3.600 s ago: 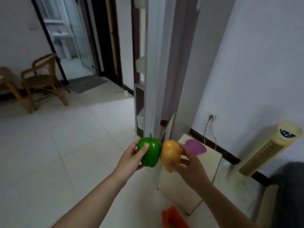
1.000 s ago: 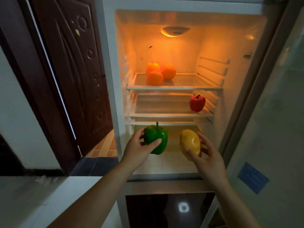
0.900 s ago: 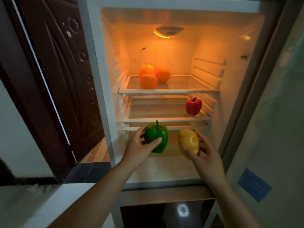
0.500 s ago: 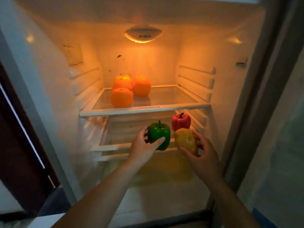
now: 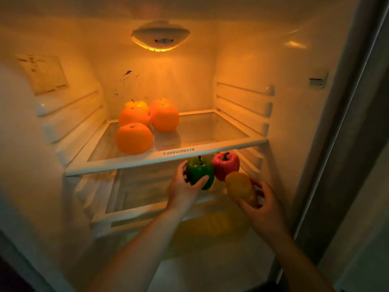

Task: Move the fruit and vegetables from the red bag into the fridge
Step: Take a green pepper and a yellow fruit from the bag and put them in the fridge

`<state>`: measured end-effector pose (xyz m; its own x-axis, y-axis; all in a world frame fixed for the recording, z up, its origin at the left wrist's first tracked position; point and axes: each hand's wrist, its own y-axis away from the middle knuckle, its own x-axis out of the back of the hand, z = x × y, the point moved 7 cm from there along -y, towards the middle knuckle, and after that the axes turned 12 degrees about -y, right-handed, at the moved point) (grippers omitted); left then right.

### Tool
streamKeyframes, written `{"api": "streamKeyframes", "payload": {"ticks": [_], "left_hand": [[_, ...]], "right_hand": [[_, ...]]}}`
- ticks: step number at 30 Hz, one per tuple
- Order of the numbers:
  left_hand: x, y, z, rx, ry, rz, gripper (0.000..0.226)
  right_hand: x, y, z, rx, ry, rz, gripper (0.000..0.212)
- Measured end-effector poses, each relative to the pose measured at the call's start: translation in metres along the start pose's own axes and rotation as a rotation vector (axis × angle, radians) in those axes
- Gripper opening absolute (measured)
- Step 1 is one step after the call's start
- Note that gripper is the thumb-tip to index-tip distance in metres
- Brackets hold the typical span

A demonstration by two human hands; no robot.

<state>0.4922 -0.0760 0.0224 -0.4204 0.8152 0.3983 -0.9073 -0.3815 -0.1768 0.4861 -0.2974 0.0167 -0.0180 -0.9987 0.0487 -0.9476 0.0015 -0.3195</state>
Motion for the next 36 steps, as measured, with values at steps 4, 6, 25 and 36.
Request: {"api": "streamKeyframes", "payload": {"ticks": [4, 6, 25, 36], "left_hand": [[-0.003, -0.002, 0.000, -0.018, -0.013, -0.033, 0.079], [0.002, 0.002, -0.003, -0.021, -0.049, -0.045, 0.082], [0.049, 0.049, -0.008, -0.019, 0.158, -0.223, 0.031], [0.105, 0.016, -0.057, 0.118, 0.152, 0.148, 0.037]], "right_hand": [[-0.007, -0.001, -0.006, 0.043, 0.016, -0.042, 0.056], [-0.010, 0.001, -0.008, 0.066, 0.038, -0.058, 0.057], [-0.090, 0.033, -0.033, 0.324, 0.093, -0.322, 0.062], [-0.059, 0.009, -0.019, 0.272, 0.102, -0.168, 0.061]]}}
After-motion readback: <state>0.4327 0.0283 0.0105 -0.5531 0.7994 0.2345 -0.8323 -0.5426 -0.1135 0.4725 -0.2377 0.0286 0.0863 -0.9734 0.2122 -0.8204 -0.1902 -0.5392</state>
